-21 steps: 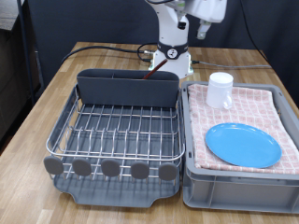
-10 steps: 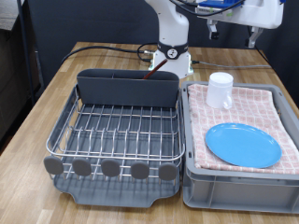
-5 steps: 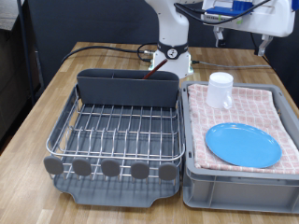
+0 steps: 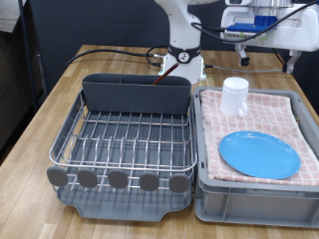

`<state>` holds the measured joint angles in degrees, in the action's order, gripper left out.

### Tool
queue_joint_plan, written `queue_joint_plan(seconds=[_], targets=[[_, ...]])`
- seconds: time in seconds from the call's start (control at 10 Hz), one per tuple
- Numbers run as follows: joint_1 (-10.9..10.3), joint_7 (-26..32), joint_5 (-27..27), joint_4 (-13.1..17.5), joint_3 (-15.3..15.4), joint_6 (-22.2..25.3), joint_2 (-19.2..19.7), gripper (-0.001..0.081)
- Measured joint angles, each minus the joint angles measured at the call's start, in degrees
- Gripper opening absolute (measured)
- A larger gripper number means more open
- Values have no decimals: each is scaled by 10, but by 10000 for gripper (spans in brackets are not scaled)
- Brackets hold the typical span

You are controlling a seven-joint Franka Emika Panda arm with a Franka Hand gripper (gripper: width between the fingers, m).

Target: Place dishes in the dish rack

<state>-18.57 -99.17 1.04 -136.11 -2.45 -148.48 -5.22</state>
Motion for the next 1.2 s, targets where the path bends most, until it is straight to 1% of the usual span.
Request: queue_joint_plan(seconds=[0.1,0.2,0.4,0.5,0.6,0.9,1.0,1.2], targets=[[0,38,34,-17,-3,-48,16,802],[0,68,60,-30,-5,-83,30,802],[0,122,105,-54,-7,-134,51,802],[0,168,149,-64,-6,-156,60,802],[0,228,206,-72,-4,-174,68,802],[6,412,382,-81,8,-205,93,802],[9,462,428,-81,13,-211,101,802],[13,525,481,-80,17,-214,114,802]])
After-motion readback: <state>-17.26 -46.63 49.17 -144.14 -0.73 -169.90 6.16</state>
